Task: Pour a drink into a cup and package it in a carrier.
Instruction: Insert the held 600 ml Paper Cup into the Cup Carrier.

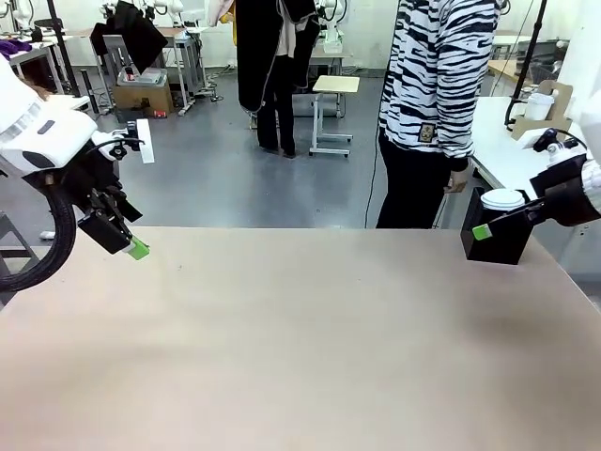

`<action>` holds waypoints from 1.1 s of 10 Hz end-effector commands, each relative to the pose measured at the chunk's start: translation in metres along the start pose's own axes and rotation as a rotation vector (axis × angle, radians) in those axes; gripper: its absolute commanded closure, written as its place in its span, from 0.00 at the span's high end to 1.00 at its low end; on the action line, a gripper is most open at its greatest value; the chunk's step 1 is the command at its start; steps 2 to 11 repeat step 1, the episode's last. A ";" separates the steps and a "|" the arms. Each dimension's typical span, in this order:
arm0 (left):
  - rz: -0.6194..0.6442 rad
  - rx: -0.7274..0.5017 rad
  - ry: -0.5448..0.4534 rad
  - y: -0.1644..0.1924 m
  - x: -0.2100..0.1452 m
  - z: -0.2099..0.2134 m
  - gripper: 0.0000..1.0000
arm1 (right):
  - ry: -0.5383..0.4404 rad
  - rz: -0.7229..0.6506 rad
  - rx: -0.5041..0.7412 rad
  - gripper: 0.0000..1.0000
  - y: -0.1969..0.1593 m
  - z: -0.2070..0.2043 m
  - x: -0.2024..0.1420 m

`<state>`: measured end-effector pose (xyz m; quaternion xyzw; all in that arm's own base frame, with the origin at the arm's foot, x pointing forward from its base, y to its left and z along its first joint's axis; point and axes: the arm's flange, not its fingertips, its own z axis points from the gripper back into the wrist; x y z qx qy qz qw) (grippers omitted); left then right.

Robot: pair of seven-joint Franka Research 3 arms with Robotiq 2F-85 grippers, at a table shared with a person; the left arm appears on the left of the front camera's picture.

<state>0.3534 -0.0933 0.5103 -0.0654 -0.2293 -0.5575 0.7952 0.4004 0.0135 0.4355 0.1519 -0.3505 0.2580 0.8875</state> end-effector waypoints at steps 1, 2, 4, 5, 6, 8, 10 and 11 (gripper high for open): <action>0.007 -0.004 0.003 0.000 0.000 0.001 1.00 | -0.036 0.011 0.023 1.00 -0.003 -0.001 0.000; 0.007 -0.004 0.003 0.000 0.000 0.001 1.00 | -0.036 0.011 0.023 1.00 -0.003 -0.001 0.000; 0.007 -0.004 0.003 0.000 0.000 0.001 1.00 | -0.036 0.011 0.023 1.00 -0.003 -0.001 0.000; 0.007 -0.004 0.003 0.000 0.000 0.001 1.00 | -0.036 0.011 0.023 1.00 -0.003 -0.001 0.000; 0.007 -0.004 0.003 0.000 0.000 0.001 1.00 | -0.036 0.011 0.023 1.00 -0.003 -0.001 0.000; 0.007 -0.004 0.003 0.000 0.000 0.001 1.00 | -0.036 0.011 0.023 1.00 -0.003 -0.001 0.000; 0.007 -0.004 0.003 0.000 0.000 0.001 1.00 | -0.036 0.011 0.023 1.00 -0.003 -0.001 0.000; 0.007 -0.004 0.003 0.000 0.000 0.001 1.00 | -0.036 0.011 0.023 1.00 -0.003 -0.001 0.000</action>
